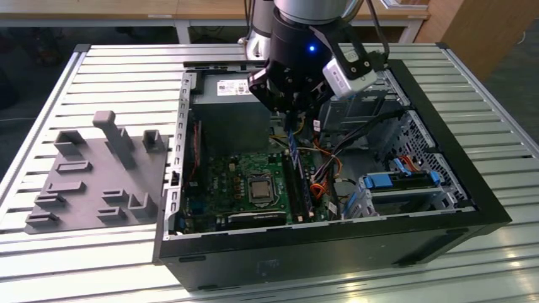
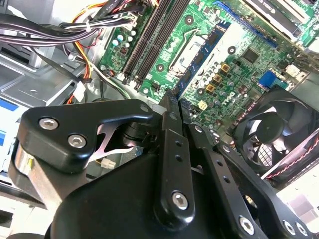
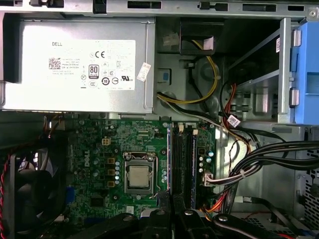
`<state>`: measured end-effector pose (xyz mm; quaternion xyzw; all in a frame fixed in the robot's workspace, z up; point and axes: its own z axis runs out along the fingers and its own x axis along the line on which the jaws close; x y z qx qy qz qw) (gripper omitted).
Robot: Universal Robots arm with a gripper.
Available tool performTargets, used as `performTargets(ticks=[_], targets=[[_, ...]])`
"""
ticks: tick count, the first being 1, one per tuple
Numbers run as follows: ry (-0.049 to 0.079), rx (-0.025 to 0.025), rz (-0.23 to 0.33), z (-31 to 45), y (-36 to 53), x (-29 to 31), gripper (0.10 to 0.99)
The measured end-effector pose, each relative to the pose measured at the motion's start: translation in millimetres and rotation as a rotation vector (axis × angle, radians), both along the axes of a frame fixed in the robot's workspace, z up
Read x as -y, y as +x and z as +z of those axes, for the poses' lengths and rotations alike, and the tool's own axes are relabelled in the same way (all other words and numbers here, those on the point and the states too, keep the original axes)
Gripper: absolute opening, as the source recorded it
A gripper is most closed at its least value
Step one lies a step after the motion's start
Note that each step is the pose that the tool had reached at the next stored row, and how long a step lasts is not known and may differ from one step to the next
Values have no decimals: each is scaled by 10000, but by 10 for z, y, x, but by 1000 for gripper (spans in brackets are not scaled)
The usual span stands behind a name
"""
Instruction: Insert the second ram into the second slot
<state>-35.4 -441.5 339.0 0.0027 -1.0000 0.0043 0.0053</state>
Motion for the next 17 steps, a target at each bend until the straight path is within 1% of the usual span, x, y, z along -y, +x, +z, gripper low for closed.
performTargets(ticks=[11, 17], targets=[[2, 1, 0, -26, 0, 2, 133], [0, 0, 0, -65, 0, 9, 133]])
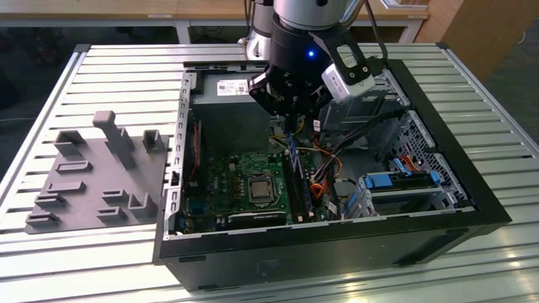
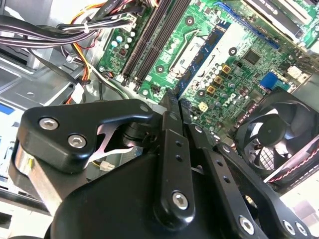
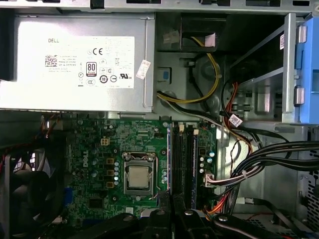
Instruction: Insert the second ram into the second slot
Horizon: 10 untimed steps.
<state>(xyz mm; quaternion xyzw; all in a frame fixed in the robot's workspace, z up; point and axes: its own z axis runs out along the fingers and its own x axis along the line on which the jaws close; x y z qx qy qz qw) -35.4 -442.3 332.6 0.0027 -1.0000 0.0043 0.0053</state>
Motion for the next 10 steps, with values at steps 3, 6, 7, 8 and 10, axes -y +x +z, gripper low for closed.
performTargets(ticks=[3, 6, 7, 8, 10], targets=[[0, 0, -1, -29, 0, 5, 133], [0, 0, 0, -54, 0, 8, 133], [0, 1, 0, -62, 0, 8, 133], [1, 0, 0, -69, 0, 9, 133], [0, 0, 0, -82, 0, 9, 133]])
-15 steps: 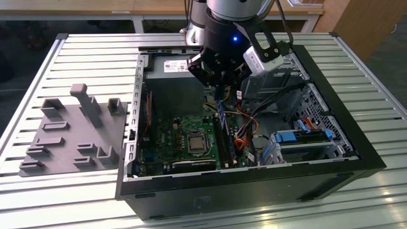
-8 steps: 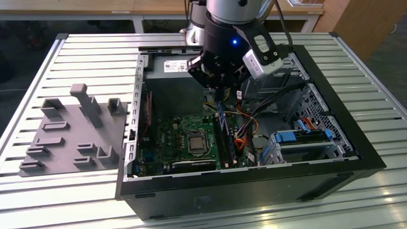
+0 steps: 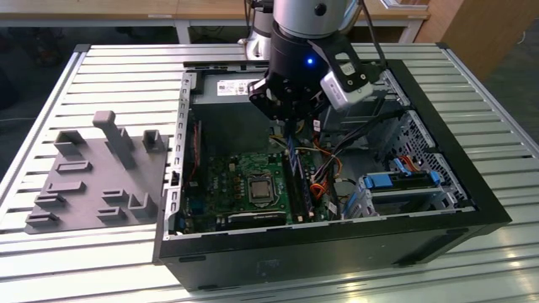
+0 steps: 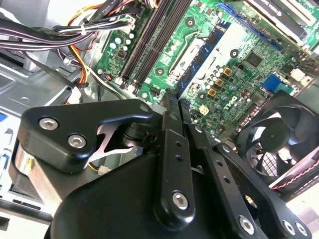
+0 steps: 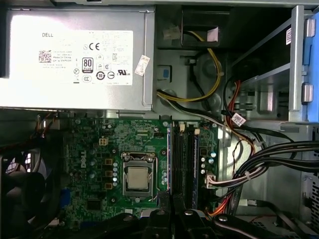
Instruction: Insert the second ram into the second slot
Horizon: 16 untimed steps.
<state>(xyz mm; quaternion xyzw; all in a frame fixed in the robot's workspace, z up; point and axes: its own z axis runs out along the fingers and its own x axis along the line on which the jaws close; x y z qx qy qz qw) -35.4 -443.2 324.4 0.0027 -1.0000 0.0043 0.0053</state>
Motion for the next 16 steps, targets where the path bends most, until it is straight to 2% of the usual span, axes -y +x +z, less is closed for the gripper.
performTargets(ticks=[16], targets=[[0, 0, 0, -83, 0, 1, 133]])
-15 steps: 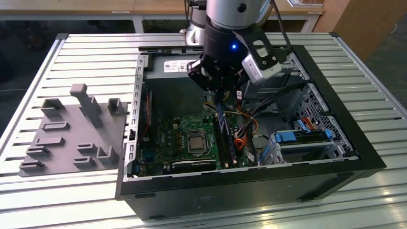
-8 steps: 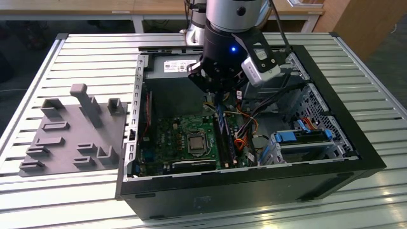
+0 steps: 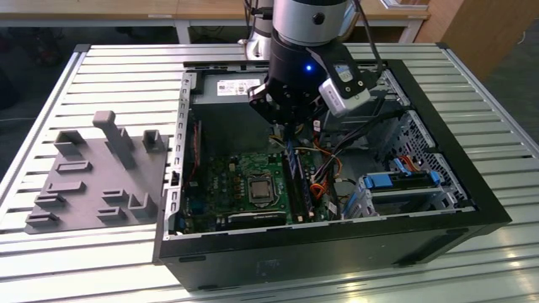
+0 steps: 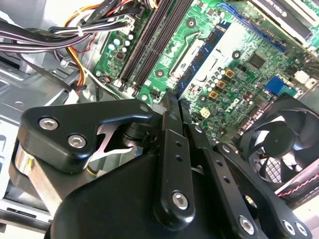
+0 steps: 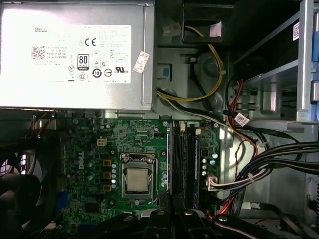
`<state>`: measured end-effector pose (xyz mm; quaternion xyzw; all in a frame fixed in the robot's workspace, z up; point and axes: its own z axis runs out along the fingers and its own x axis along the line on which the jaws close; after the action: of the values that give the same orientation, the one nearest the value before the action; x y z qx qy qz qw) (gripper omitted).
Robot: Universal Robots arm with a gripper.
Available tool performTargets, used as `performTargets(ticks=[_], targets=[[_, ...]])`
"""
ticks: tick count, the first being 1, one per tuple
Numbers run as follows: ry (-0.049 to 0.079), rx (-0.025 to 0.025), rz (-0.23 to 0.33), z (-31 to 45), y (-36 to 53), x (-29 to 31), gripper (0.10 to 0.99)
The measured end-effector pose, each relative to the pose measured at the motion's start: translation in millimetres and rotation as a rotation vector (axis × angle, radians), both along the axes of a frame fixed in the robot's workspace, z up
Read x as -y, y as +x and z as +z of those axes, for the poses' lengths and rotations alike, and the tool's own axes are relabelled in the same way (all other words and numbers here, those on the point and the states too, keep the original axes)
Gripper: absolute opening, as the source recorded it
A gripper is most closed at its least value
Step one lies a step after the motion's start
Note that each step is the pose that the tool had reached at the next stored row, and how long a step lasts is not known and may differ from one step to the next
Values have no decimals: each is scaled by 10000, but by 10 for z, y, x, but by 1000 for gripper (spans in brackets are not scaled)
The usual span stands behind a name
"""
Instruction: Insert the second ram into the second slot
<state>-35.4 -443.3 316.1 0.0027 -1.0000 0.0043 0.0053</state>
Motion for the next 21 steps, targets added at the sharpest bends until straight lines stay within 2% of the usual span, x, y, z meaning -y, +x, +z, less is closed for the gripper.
performTargets(ticks=[21], targets=[[0, 0, 0, -112, 0, 2, 133]])
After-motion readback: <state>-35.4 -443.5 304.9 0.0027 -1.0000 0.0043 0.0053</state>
